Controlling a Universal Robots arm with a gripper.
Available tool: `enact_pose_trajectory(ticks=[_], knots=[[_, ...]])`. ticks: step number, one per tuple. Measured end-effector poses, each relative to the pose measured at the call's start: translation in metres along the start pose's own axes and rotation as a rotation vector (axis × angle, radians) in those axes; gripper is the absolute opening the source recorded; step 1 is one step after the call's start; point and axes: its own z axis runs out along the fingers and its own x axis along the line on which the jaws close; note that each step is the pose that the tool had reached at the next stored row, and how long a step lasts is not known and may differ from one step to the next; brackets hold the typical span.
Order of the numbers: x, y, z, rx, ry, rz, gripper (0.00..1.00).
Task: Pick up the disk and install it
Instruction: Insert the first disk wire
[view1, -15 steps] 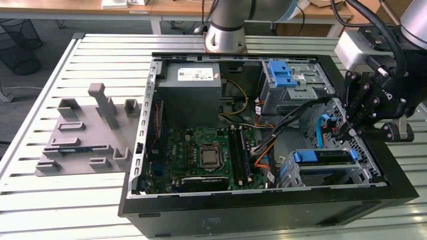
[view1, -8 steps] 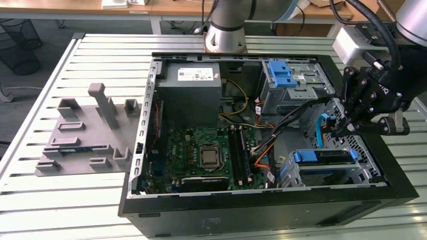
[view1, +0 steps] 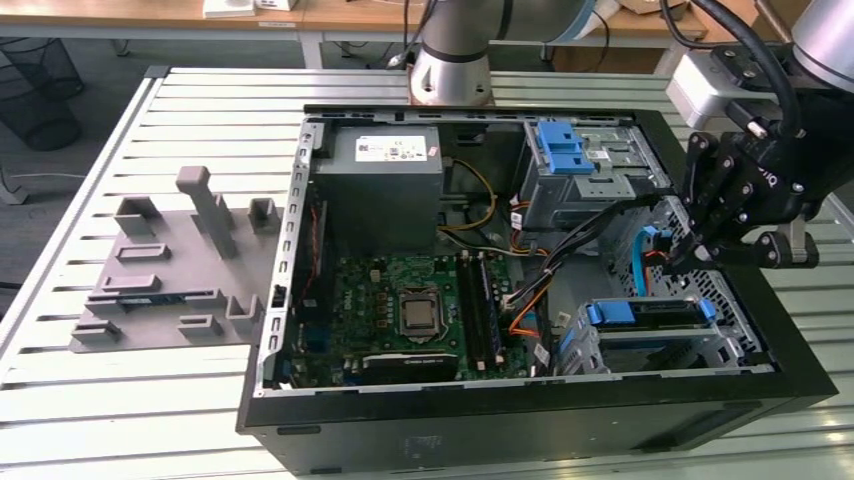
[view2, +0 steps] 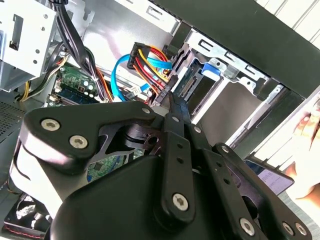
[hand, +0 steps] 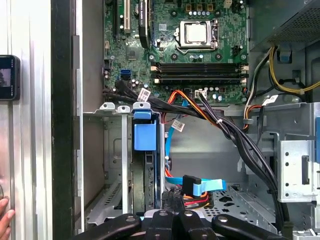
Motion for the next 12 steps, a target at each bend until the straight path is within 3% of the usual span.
enact_pose_trajectory(ticks=[12], knots=[[-0.0002,-0.0023,0.001,0.0001,0.0017,0.003,0.11]])
